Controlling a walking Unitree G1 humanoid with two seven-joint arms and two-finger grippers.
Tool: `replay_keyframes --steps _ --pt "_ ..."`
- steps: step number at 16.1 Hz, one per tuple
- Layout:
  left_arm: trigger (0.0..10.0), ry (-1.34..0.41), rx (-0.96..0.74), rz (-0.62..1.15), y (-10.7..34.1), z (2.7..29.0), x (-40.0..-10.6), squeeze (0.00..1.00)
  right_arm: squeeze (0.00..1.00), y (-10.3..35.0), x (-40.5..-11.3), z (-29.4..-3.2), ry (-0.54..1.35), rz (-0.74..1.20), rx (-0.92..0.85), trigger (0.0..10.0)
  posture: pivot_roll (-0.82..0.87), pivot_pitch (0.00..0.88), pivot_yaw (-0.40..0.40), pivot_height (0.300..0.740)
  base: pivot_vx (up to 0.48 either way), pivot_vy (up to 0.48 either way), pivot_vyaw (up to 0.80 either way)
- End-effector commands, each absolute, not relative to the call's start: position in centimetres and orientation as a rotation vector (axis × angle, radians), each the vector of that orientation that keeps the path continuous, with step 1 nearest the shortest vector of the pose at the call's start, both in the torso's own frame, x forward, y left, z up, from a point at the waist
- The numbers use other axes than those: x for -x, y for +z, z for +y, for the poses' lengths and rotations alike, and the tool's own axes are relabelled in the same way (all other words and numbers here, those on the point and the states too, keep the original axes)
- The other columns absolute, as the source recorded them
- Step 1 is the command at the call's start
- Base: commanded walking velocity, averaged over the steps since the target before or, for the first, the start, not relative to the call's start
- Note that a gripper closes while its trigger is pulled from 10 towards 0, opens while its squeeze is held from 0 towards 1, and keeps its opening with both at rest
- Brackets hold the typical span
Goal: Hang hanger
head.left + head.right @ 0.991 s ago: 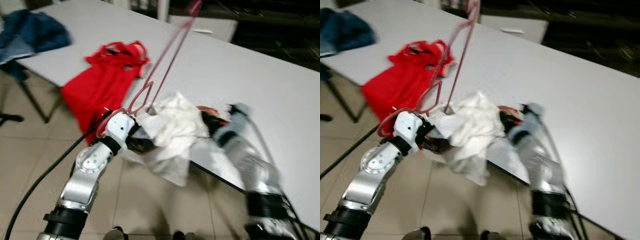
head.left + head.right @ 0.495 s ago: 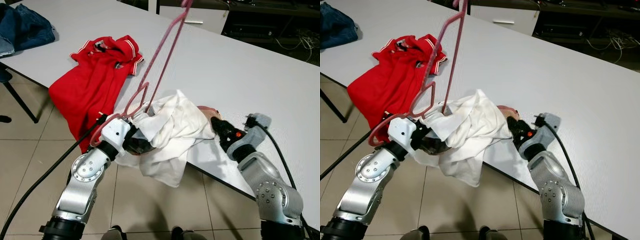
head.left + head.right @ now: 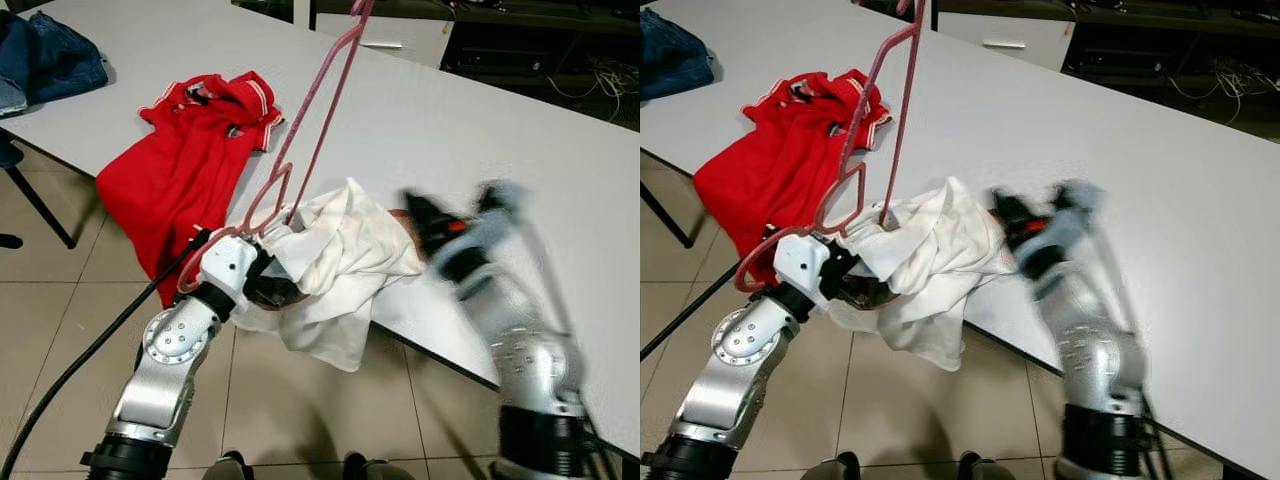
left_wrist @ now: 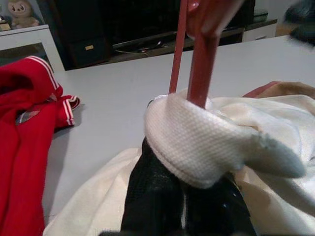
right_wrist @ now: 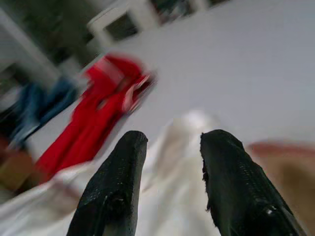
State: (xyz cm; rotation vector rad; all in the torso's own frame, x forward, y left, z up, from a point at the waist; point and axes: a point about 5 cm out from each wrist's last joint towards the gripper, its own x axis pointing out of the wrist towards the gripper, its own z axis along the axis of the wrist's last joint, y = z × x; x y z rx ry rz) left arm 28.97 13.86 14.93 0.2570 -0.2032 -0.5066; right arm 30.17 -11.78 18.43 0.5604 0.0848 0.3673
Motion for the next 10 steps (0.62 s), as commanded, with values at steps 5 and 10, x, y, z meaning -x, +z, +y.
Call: replay_keyframes --steps 5,10 --pt "10.0 -0.512 -0.240 -0.118 13.5 13.6 -29.1 0.00 0.00 16.3 -30.9 -7.3 0.476 0.227 -0.528 10.0 0.05 0.216 -0.018 0.740 0.000 0.000 0.00" --pt "10.0 -0.485 -0.218 -0.090 12.8 14.0 -28.9 0.00 0.00 15.7 -32.9 -6.3 0.385 0.276 -0.479 10.0 0.07 0.223 -0.013 0.740 0.000 0.000 0.00"
